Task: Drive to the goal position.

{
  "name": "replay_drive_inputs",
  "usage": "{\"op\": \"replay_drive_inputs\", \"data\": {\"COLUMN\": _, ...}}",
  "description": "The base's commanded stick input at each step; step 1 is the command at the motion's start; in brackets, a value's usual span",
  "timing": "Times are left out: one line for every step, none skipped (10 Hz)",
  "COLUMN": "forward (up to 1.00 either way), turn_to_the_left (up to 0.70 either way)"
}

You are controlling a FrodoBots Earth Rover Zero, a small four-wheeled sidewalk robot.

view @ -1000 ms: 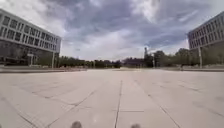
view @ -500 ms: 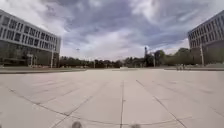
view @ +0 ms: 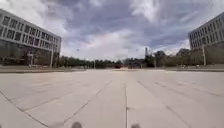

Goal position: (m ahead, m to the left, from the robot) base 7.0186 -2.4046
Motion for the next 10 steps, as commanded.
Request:
{"op": "replay_drive_inputs", "data": {"forward": 0.70, "turn_to_the_left": 0.01}}
{"op": "replay_drive_inputs", "data": {"forward": 0.70, "turn_to_the_left": 0.01}}
{"op": "replay_drive_inputs", "data": {"forward": 0.70, "turn_to_the_left": 0.01}}
{"op": "replay_drive_inputs", "data": {"forward": 0.70, "turn_to_the_left": 0.02}}
{"op": "replay_drive_inputs", "data": {"forward": 0.70, "turn_to_the_left": 0.01}}
{"op": "replay_drive_inputs", "data": {"forward": 0.70, "turn_to_the_left": -0.21}}
{"op": "replay_drive_inputs", "data": {"forward": 0.70, "turn_to_the_left": -0.35}}
{"op": "replay_drive_inputs", "data": {"forward": 0.70, "turn_to_the_left": -0.35}}
{"op": "replay_drive_inputs", "data": {"forward": 0.70, "turn_to_the_left": -0.27}}
{"op": "replay_drive_inputs", "data": {"forward": 0.70, "turn_to_the_left": -0.12}}
